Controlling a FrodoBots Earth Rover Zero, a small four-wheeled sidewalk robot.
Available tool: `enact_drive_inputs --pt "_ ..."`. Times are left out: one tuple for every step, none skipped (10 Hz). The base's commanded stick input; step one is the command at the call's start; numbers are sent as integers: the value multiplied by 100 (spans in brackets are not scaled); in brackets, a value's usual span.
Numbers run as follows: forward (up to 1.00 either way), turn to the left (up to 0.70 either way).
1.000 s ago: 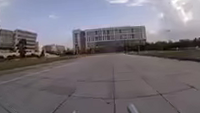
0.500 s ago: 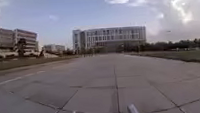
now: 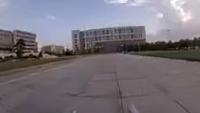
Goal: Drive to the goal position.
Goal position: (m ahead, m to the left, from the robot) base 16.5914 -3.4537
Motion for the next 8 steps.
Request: enact_drive_inputs --pt "70 0" --pt "70 0" --pt "70 0" --pt "70 0" --pt "70 0" --pt "70 0" --pt "70 0" --pt "70 0"
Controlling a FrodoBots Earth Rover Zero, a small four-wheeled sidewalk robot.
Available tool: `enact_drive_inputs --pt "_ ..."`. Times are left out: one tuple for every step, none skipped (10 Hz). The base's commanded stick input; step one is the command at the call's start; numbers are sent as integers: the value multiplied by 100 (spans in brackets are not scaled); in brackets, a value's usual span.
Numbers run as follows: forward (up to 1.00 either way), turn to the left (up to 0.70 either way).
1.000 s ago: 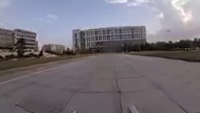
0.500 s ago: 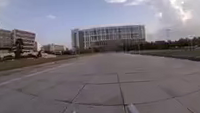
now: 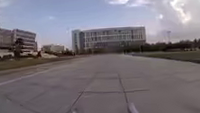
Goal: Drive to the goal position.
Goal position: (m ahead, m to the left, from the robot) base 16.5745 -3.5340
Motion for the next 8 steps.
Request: enact_drive_inputs --pt "70 0" --pt "70 0" --pt "70 0" --pt "70 0" --pt "70 0" --pt "70 0" --pt "70 0" --pt "70 0"
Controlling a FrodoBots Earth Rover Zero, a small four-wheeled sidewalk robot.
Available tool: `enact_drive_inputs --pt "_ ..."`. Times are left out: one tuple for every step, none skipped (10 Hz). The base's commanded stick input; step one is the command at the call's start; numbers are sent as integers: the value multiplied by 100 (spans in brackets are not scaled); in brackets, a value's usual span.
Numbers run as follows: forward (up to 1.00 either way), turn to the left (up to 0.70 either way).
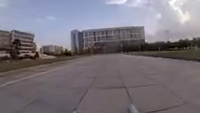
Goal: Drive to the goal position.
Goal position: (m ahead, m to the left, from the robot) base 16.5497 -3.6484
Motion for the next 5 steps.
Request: enact_drive_inputs --pt "70 0" --pt "70 0" --pt "70 0" --pt "70 0" --pt "70 0"
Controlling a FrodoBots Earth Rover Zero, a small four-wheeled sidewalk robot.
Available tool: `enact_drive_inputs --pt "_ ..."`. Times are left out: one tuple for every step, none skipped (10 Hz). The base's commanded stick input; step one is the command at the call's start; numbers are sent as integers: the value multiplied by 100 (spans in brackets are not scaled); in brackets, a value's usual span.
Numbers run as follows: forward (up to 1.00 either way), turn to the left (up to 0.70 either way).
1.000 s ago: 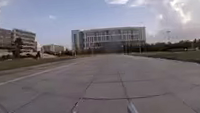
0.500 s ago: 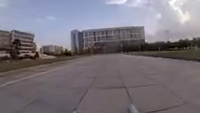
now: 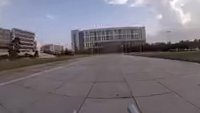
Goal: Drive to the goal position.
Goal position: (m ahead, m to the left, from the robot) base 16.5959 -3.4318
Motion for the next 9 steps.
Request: enact_drive_inputs --pt "70 0" --pt "70 0" --pt "70 0" --pt "70 0" --pt "70 0" --pt "70 0" --pt "70 0" --pt "70 0" --pt "70 0"
